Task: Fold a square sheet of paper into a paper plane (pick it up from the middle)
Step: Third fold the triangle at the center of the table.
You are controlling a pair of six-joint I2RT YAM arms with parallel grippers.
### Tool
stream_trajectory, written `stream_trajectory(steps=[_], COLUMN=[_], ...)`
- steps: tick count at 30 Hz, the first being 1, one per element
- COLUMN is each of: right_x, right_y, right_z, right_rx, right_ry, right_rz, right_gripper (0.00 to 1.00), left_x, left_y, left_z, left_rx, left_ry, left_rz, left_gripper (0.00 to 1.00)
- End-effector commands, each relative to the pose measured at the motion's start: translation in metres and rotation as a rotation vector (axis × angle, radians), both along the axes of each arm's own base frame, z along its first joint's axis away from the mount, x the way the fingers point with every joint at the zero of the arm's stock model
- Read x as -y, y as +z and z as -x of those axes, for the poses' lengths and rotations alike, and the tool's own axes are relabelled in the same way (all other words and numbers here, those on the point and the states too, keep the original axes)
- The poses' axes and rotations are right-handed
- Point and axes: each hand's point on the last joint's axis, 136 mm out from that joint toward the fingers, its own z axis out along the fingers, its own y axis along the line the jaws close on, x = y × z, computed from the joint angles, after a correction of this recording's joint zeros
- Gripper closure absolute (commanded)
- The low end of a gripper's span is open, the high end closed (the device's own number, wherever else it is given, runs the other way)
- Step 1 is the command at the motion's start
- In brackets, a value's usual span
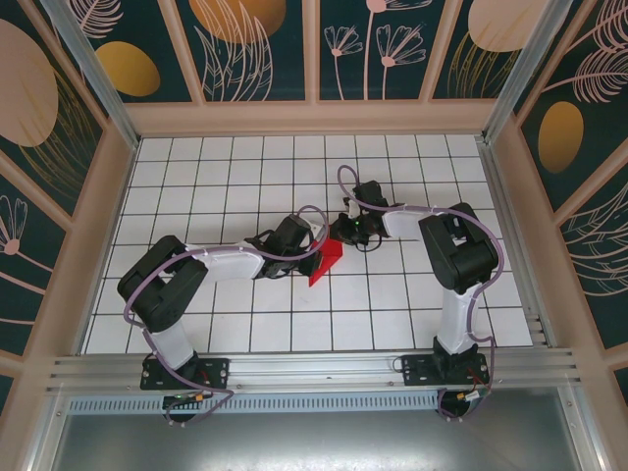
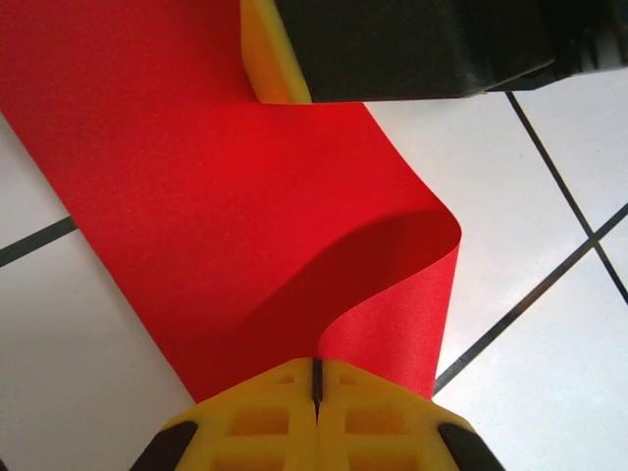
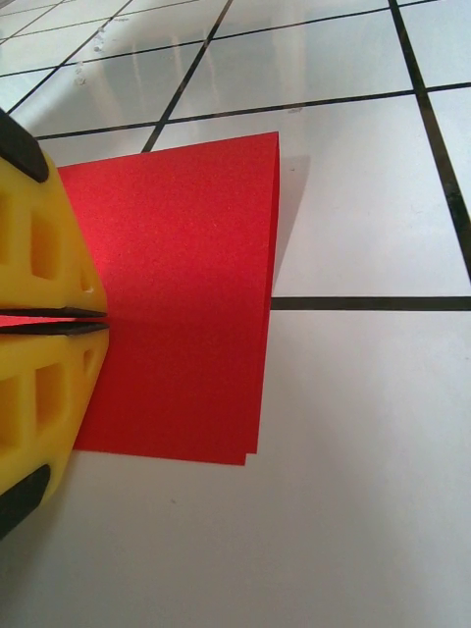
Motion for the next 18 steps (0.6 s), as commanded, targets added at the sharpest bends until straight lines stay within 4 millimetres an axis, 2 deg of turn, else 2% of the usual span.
stream_trajectory(steps=[1, 11, 18], right_x=[0.0043, 0.0056, 0.0071], right_y=[-0.0257, -0.0289, -0.0327], right_z=[0.0144, 0.0160, 0.0173], right_rx=[-0.062, -0.072, -0.078], right_ry=[0.021, 0.015, 0.014], right_rz=[0.072, 0.078, 0.089], right_gripper=[0.85, 0.85, 0.85], left_x=[-0.0050, -0.0092, -0.0139], left_y=[-0.0023, -0.0037, -0.0120], left_z=[-0.0077, -0.0111, -0.0112], left_rx=[-0.002, 0.003, -0.008], left_ry=[0.032, 0.056, 0.070], left_rz=[-0.024, -0.030, -0.065], left_gripper=[1.00, 1.00, 1.00])
